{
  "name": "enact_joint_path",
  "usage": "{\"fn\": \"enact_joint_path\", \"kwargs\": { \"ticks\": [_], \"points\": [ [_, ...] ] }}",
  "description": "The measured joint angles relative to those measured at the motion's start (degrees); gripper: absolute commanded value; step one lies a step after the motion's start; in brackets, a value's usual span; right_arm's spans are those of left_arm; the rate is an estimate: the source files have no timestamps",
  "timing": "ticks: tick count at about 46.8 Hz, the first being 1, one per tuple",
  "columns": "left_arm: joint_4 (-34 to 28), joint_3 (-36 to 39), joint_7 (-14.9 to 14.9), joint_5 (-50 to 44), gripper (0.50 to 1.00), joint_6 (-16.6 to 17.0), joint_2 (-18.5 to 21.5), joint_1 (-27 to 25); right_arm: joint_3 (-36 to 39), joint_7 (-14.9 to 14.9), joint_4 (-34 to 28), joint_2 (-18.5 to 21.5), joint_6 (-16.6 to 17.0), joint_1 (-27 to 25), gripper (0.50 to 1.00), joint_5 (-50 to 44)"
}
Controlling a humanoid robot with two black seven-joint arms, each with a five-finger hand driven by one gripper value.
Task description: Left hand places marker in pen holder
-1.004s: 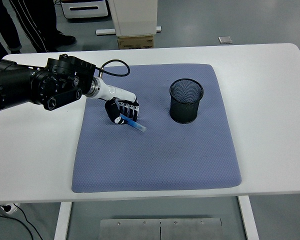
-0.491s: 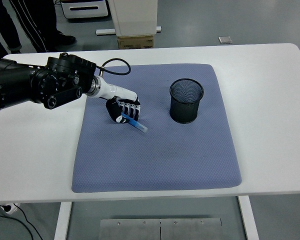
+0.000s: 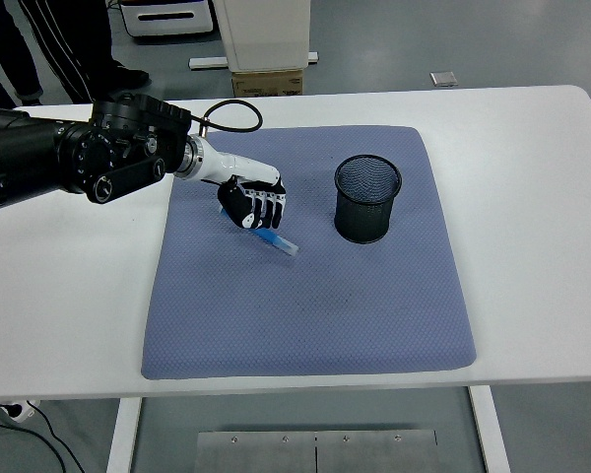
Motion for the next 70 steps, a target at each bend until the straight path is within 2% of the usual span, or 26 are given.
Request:
{"fn": "enact_joint_path", "kwargs": {
  "ticks": [10,14,18,25,30,36,47,70],
  "points": [
    [0.00,-0.32,-0.03,-0.11,0.502,0.08,0.08,-0.07,0.00,0.00,0.00,0.00,0.03,0.00,1.000,0.00],
    [0.00,-0.76,-0.73,-0.11,0.537,0.09,0.18,-0.02,0.00,0.00,0.00,0.00,0.03,0.00,1.000,0.00],
    [-0.13,-0.79,-1.76,-0.01,0.598,0.09,0.17,0.12,0.00,0.00,-0.01,0.00,0.03,0.00,1.000,0.00],
    [-0.71,-0.71,-2.04,0.63,0.604,0.01,0.17,0.16,0.00,0.00,0.00,0.00,0.05,0.00,1.000,0.00],
    [-0.71,-0.64,-2.04,0.86,0.634,0.07,0.17,-0.03,0.00,0.00,0.00,0.00,0.01,0.00,1.000,0.00],
    [-0.75,-0.53,-2.04,1.08,0.631,0.21,0.17,-0.07,0.00,0.00,0.00,0.00,-0.01,0.00,1.000,0.00],
    [-3.46,-0.33,-2.06,4.92,0.590,1.95,0.10,0.16,0.00,0.00,-0.01,0.00,0.00,0.00,1.000,0.00],
    [-4.30,-0.09,-1.94,6.14,0.578,4.95,-0.23,0.68,0.00,0.00,-0.02,0.00,0.04,0.00,1.000,0.00]
  ]
}}
